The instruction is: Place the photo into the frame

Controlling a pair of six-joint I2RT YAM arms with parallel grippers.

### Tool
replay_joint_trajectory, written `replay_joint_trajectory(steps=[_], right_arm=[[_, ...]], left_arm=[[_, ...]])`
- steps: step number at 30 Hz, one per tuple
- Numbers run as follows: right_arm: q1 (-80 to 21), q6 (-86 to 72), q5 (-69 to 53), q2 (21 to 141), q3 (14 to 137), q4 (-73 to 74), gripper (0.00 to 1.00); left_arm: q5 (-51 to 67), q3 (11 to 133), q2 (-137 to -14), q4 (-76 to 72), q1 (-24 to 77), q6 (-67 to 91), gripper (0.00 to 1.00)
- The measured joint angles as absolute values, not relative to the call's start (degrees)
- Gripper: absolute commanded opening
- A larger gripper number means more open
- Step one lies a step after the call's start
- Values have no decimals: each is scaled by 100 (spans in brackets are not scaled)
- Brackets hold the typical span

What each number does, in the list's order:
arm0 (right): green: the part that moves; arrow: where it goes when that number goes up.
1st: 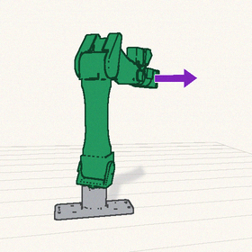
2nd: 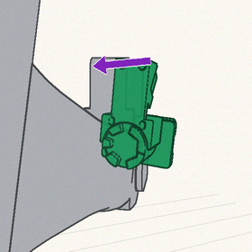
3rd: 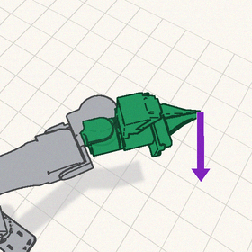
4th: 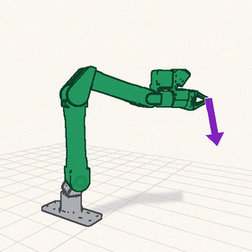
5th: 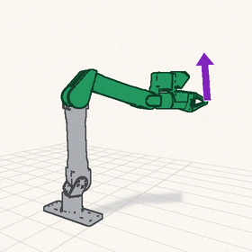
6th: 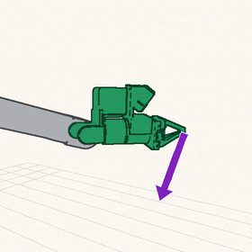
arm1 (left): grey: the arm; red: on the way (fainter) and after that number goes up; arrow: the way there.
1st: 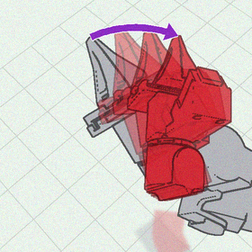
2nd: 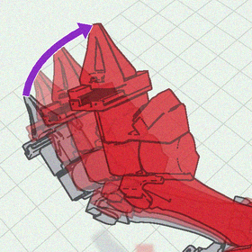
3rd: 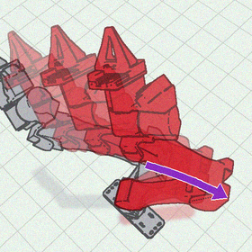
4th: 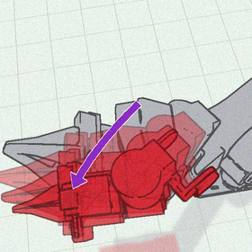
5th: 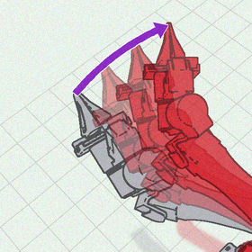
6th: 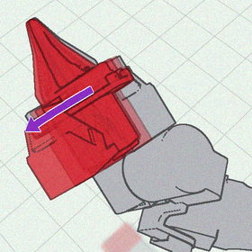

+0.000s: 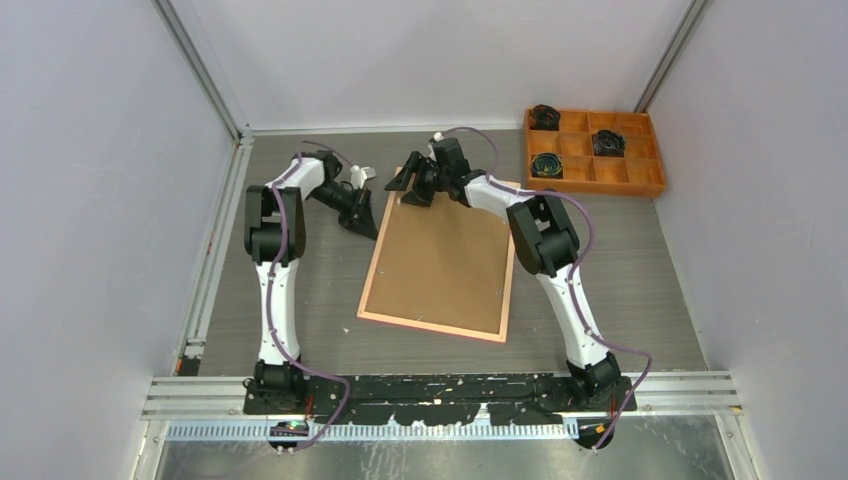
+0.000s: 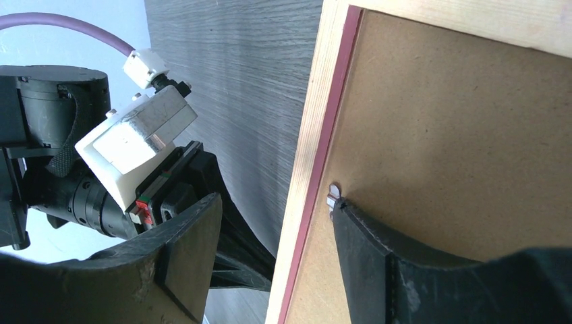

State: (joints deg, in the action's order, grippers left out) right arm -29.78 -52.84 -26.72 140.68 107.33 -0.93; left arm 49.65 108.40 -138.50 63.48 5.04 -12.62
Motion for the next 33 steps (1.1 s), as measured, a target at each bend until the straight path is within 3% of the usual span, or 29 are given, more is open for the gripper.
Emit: replay_joint_trajectory(steps=[23,33], right_arm=[[-2954,-4539,-3597,14556,11712,794,64],[-2952,-4189,-4150,14602,11789,1098,63]], left_arm=[[4941,10766,-13817,6396,519,-1358,11],[5035,10757,-13775,6471,530,-1345,33]])
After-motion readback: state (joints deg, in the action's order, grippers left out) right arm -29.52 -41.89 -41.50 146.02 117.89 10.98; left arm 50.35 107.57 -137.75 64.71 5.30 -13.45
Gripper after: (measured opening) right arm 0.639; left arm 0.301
